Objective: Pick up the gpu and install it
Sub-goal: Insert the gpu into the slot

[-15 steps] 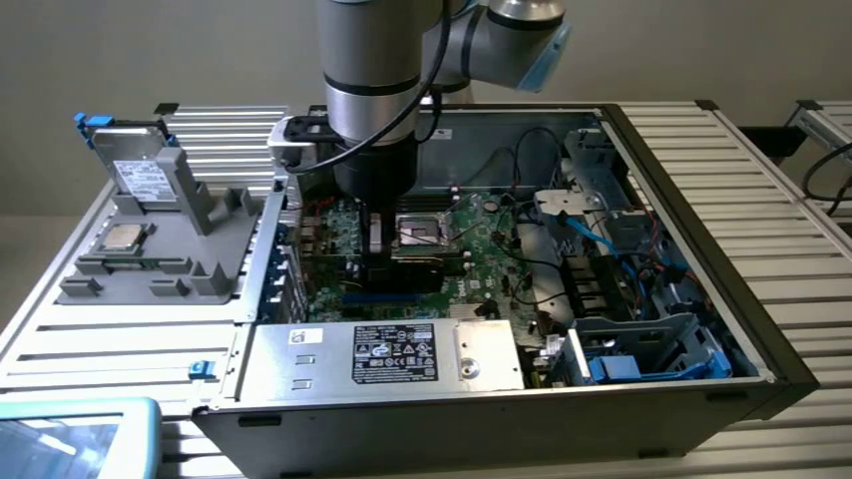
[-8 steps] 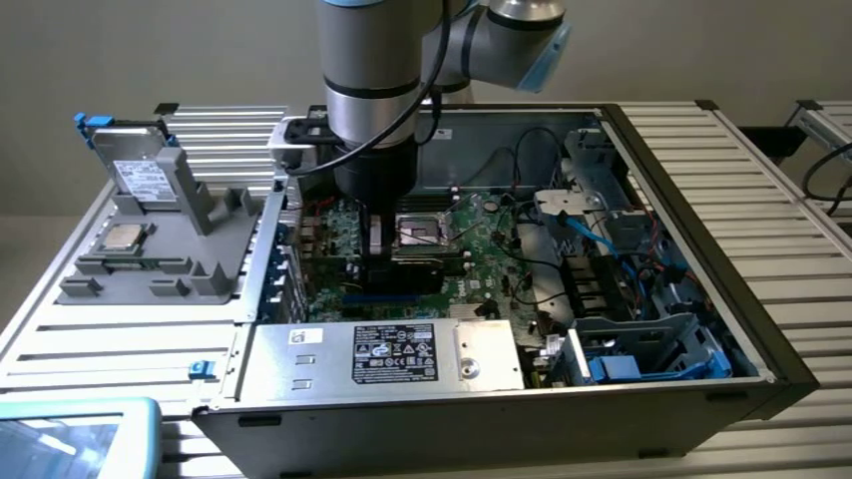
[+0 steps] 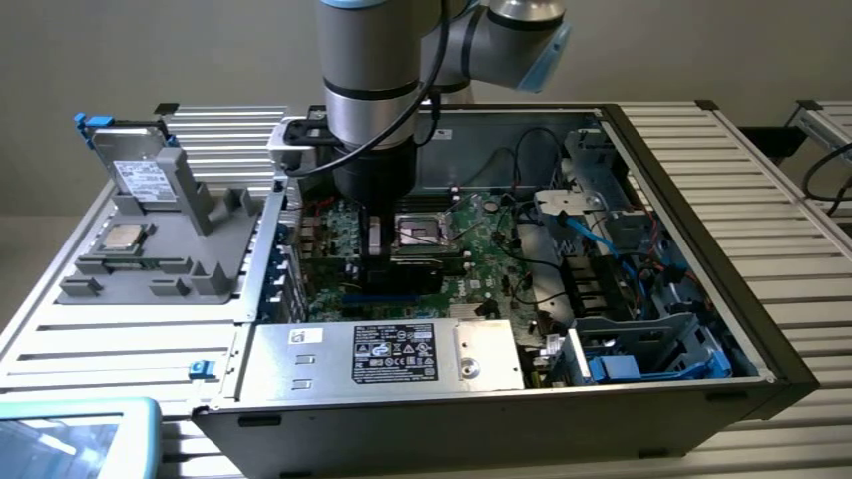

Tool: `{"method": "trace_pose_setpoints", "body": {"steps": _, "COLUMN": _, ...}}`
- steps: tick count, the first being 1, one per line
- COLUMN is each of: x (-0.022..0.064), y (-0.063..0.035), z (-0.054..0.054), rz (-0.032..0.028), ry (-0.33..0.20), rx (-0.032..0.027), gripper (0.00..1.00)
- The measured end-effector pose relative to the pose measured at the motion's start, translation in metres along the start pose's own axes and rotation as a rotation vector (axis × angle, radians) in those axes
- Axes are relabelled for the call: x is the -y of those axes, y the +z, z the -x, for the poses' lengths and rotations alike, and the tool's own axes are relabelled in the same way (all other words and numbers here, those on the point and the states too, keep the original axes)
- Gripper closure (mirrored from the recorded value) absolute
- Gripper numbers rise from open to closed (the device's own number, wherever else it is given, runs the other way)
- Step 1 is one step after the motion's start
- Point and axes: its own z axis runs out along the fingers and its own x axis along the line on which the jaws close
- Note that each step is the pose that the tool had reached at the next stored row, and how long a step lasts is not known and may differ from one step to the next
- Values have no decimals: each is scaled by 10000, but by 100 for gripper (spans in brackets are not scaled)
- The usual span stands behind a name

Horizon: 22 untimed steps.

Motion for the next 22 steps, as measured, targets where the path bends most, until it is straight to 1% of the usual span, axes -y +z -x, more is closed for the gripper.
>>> {"method": "trace_pose_setpoints", "body": {"steps": 3, "x": -2, "y": -4, "z": 1, "rz": -2, "ry": -2, "rx": 2, "gripper": 73}}
{"method": "trace_pose_setpoints", "body": {"steps": 6, "x": -3, "y": -30, "z": 0, "rz": 0, "ry": -1, "rx": 0, "gripper": 73}}
{"method": "trace_pose_setpoints", "body": {"steps": 11, "x": -3, "y": -30, "z": 0, "rz": 0, "ry": -1, "rx": -1, "gripper": 73}}
{"method": "trace_pose_setpoints", "body": {"steps": 15, "x": -10, "y": 2, "z": 2, "rz": -15, "ry": 2, "rx": 0, "gripper": 73}}
{"method": "trace_pose_setpoints", "body": {"steps": 22, "x": -12, "y": 5, "z": 11, "rz": -18, "ry": 16, "rx": 3, "gripper": 73}}
